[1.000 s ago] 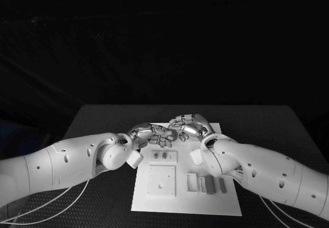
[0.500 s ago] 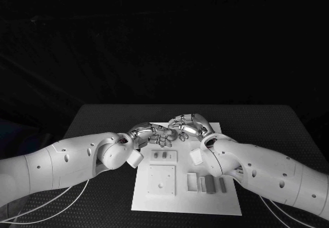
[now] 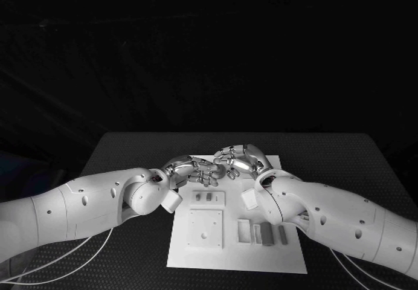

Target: Assemble the parts on the task board

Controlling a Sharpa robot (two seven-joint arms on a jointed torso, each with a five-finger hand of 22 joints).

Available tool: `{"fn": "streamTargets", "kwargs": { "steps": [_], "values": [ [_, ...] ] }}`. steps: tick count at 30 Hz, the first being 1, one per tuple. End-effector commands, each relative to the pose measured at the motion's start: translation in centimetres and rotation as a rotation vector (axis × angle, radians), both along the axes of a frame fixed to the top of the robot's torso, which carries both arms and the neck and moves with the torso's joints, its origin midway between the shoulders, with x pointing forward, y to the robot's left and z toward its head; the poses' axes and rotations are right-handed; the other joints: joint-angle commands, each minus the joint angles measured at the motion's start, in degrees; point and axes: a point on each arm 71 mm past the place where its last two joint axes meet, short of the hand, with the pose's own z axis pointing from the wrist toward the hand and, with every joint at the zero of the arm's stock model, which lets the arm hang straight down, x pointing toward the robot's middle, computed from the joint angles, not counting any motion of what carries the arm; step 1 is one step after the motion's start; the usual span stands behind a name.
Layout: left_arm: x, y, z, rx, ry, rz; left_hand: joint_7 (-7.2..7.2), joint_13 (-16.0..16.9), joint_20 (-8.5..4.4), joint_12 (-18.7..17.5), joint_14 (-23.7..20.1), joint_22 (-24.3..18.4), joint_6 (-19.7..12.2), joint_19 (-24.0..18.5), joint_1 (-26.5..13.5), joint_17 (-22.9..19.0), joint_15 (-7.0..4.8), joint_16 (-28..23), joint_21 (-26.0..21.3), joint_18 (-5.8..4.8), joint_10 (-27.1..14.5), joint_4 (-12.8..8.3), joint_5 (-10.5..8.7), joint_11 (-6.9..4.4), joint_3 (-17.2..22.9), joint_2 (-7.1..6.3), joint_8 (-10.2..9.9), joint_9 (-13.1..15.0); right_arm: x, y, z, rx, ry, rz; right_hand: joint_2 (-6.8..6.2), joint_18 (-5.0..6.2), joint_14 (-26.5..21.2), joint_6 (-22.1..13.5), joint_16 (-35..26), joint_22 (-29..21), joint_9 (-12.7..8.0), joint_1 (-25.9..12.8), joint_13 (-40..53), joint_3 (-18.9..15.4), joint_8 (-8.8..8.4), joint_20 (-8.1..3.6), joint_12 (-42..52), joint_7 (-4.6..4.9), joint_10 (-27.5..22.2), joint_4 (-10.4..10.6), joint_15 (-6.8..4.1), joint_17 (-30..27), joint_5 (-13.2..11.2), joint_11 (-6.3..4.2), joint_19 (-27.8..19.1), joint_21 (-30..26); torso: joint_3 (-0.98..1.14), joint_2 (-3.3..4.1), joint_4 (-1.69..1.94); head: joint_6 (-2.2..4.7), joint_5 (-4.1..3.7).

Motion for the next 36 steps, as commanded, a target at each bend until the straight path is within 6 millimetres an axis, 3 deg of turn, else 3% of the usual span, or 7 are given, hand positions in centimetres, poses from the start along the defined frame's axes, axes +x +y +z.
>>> {"fn": "streamTargets", "kwargs": {
  "steps": [1,17,36],
  "values": [
    [0.1,0.01,0.07,-0.003,-0.001,0.02,-0.19,0.21,-0.12,0.4,0.59,-0.08,0.91,0.52,0.63,0.19,0.01,-0.39,0.4,-0.42,1.0,0.03,-0.24,-0.13,0.96,0.73,0.46,0.09,-0.11,0.18,-0.04,0.008,0.01,0.02,0.58,4.56,-0.36,0.09,-0.24,0.84,0.07,0.03,-0.1,-0.34,-0.29,-0.3,-0.28,0.34,0.39,-0.07,0.02,0.09,0.32,-0.05,0.03,-0.35,0.02,0.0,0.02,-0.08,-0.03],
    [0.17,0.21,-0.02,0.013,0.004,0.044,-0.78,1.02,-0.16,0.76,2.37,0.02,3.08,0.86,1.9,1.11,-0.5,-0.26,0.56,-0.42,3.57,0.11,-0.24,-0.76,4.16,0.88,1.35,0.57,-0.11,0.11,-0.09,0.008,0.018,0.02,0.61,4.56,-0.37,0.09,-0.27,0.84,0.09,-0.05,-0.08,-0.38,-0.29,-0.3,-0.32,0.34,0.41,-0.08,0.02,0.1,0.32,-0.05,0.02,-0.37,0.01,0.0,0.0,-0.14,0.0],
    [0.17,0.29,0.0,0.007,0.005,0.047,-0.8,1.12,-0.14,0.7,2.54,0.03,3.18,0.88,1.81,1.23,-0.55,-0.3,0.56,-0.42,3.76,0.17,-0.24,-0.8,4.47,0.81,1.4,0.64,-0.1,0.11,-0.26,-0.004,0.034,0.032,0.98,4.56,-0.36,0.7,-0.32,0.92,0.36,0.89,0.24,-0.03,0.08,-0.43,-0.08,0.05,1.18,-0.29,-0.24,0.2,0.33,-0.33,-0.03,-0.42,-0.02,-0.01,0.03,-0.24,0.04]
  ]
}}
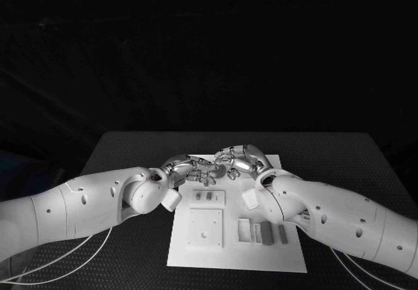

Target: Assemble the parts on the task board

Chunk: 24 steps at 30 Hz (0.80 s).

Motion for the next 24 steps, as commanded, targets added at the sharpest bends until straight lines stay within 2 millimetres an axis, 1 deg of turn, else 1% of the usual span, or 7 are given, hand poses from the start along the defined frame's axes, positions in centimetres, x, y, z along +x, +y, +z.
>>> {"fn": "streamTargets", "kwargs": {
  "steps": [1,7,10,13,18,24],
  "values": [
    [0.02,-0.05,0.13,-0.012,-0.003,0.007,0.11,0.1,0.06,0.08,0.38,0.02,0.43,0.27,0.54,0.09,-0.03,-0.14,0.33,-0.43,0.38,0.02,-0.24,-0.08,0.46,0.01,0.18,0.08,-0.12,0.19,-0.07,-0.005,0.007,0.024,0.38,4.55,-0.36,0.76,-0.33,0.94,0.19,0.42,0.28,-0.03,0.21,-0.4,0.03,0.02,1.05,-0.29,-0.31,0.11,0.33,-0.27,-0.1,-0.19,-0.02,0.0,0.03,-0.03,0.01],
    [0.05,0.05,0.14,-0.012,-0.003,0.014,0.13,0.11,0.07,0.05,0.39,0.02,0.42,0.27,0.49,0.11,-0.02,-0.16,0.33,-0.43,0.38,0.04,-0.24,-0.06,0.51,0.01,0.17,0.09,-0.18,0.26,-0.08,-0.017,0.005,0.044,0.39,4.55,-0.37,1.39,-0.39,0.98,0.49,1.0,0.76,0.07,0.61,-0.44,0.49,-0.3,1.8,-0.34,-0.63,0.17,0.33,-0.6,-0.14,-0.21,0.0,0.0,0.02,0.0,0.07],
    [0.05,0.05,0.14,-0.012,-0.003,0.013,0.14,0.12,0.07,0.04,0.4,0.02,0.41,0.27,0.48,0.12,-0.02,-0.17,0.33,-0.43,0.38,0.04,-0.24,-0.06,0.54,0.02,0.17,0.09,-0.3,0.49,-0.05,-0.028,0.0,0.072,0.17,4.55,-0.37,1.38,-0.4,1.0,0.54,1.16,0.85,0.05,0.63,-0.46,0.51,-0.32,1.81,-0.37,-0.67,0.2,0.32,-0.63,-0.17,-0.21,0.0,0.0,0.02,0.0,0.07],
    [0.04,0.04,0.14,-0.013,-0.003,0.012,0.14,0.12,0.06,0.03,0.41,0.02,0.41,0.28,0.47,0.13,-0.01,-0.18,0.33,-0.43,0.39,0.05,-0.24,-0.05,0.57,0.03,0.16,0.09,-0.39,0.7,-0.02,-0.039,-0.008,0.093,-0.19,4.55,-0.39,1.0,-0.42,1.02,0.53,1.23,0.92,-0.09,0.42,-0.46,0.32,-0.2,1.43,-0.35,-0.59,0.25,0.32,-0.53,-0.26,-0.23,0.03,0.0,0.0,0.05,0.09],
    [0.02,-0.02,0.13,-0.014,-0.001,0.008,0.15,0.14,0.06,0.02,0.44,0.03,0.42,0.29,0.44,0.16,-0.01,-0.19,0.33,-0.43,0.43,0.05,-0.24,-0.05,0.63,0.04,0.17,0.11,-0.38,0.76,-0.04,-0.045,-0.012,0.108,-0.69,4.55,-0.52,-1.02,-0.42,1.06,0.22,1.72,1.32,-0.5,-0.69,-0.44,0.24,0.32,1.17,-0.37,-0.29,0.41,0.33,-0.23,-0.44,-0.26,0.03,0.0,0.0,0.04,0.06],
    [0.0,-0.04,0.13,-0.014,0.001,0.006,0.18,0.17,0.06,0.01,0.47,0.03,0.42,0.29,0.4,0.18,0.0,-0.2,0.33,-0.43,0.47,0.06,-0.24,-0.05,0.69,0.04,0.17,0.12,-0.45,0.91,0.02,-0.062,-0.029,0.133,-0.84,4.55,-0.55,-1.42,-0.42,1.07,0.18,1.98,1.49,-0.65,-0.91,-0.43,0.24,0.41,1.15,-0.4,-0.23,0.47,0.33,-0.17,-0.48,-0.25,0.02,0.0,-0.02,0.05,0.05]
  ]
}}
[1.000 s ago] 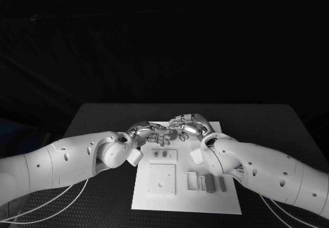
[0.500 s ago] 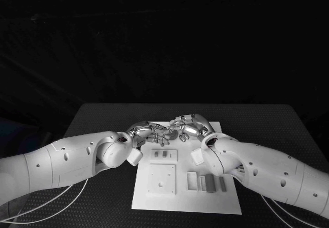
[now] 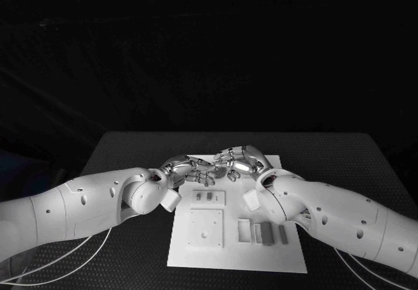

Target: Assemble the parts on the task board

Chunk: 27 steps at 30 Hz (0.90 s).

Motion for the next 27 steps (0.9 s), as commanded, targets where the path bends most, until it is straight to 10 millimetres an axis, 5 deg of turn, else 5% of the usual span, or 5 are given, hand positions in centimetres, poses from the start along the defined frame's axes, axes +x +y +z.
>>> {"fn": "streamTargets", "kwargs": {
  "steps": [1,27],
  "values": [
    [0.04,-0.3,0.26,-0.017,-0.005,-0.002,0.08,0.07,0.06,0.01,0.47,0.02,0.31,0.29,0.39,0.09,0.0,-0.21,0.33,-0.43,0.48,0.09,-0.24,-0.05,0.42,0.04,-0.13,-0.06,-0.53,0.96,0.03,-0.022,-0.018,0.093,-0.1,4.58,-0.66,-0.46,-0.2,1.07,-0.06,0.66,0.12,-0.27,-0.26,-0.1,-0.03,0.37,0.53,-0.01,-0.13,0.08,0.33,0.01,-0.51,-0.25,0.01,0.02,0.0,0.0,-0.04],
    [0.02,-0.24,0.24,-0.015,-0.002,-0.002,0.88,0.28,0.07,-0.67,0.43,0.03,-0.5,0.29,0.7,0.47,0.22,-0.75,0.28,-0.43,0.23,0.01,-0.24,0.49,2.17,-0.07,-0.5,0.12,-0.78,1.19,0.0,-0.076,-0.052,0.187,0.31,4.58,-1.13,-1.5,-0.3,1.12,-0.28,3.46,0.93,0.76,-1.03,0.08,-0.04,0.71,0.66,-0.06,0.12,0.39,0.34,0.25,-1.19,-0.35,0.02,0.01,0.02,-0.03,-0.09]
  ]
}}
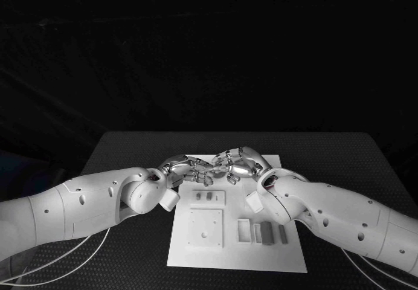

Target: Assemble the parts on the task board

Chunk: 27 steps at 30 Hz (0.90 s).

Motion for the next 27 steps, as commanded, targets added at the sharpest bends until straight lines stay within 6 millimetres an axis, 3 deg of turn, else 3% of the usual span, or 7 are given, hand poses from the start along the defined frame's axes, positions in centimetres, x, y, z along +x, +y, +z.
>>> {"fn": "streamTargets", "kwargs": {
  "steps": [1,14,27],
  "values": [
    [-0.08,-0.68,0.31,-0.022,-0.005,-0.017,0.38,0.1,0.08,-0.4,0.22,0.03,-0.18,0.3,0.3,0.1,0.02,-0.37,0.28,-0.43,0.03,-0.06,-0.24,0.29,0.34,-0.46,-0.31,-0.06,-0.68,1.22,0.09,-0.004,-0.009,0.088,0.04,4.83,-0.68,0.46,-0.32,1.08,0.09,0.62,0.11,0.41,-0.09,-0.04,-0.1,0.09,0.74,0.03,-0.35,0.06,0.34,0.21,-0.51,-0.35,-0.03,0.01,0.03,0.01,-0.06],
    [-0.22,-0.86,0.29,-0.027,0.005,-0.037,0.75,0.15,0.2,-0.81,-0.01,0.09,-0.66,0.13,-0.37,0.26,0.31,-0.69,0.24,-0.43,-0.32,0.0,-0.24,0.63,0.28,-0.64,-0.55,-0.02,-0.44,0.92,-0.02,-0.015,-0.017,0.077,0.37,4.83,-0.71,0.39,-0.38,1.07,0.04,1.17,0.06,1.33,-0.22,0.04,-0.52,0.19,0.36,0.04,-0.25,0.11,0.34,0.33,-0.58,-0.32,-0.07,-0.01,0.04,-0.02,-0.14],
    [-0.28,-0.92,0.31,-0.031,0.006,-0.044,0.96,0.21,0.21,-1.07,-0.07,0.16,-1.03,-0.02,-0.25,0.42,0.37,-0.86,0.23,-0.43,-0.51,-0.13,-0.23,0.81,0.59,-0.33,-0.74,0.01,-0.66,1.06,-0.25,-0.089,-0.033,0.152,0.12,4.83,-0.93,-1.95,-0.44,1.08,-0.68,1.46,-0.07,2.15,-1.64,0.18,-1.39,0.48,-0.47,0.04,0.11,0.27,0.34,0.69,-0.89,-0.26,-0.04,0.01,0.0,-0.05,-0.17]
  ]
}}
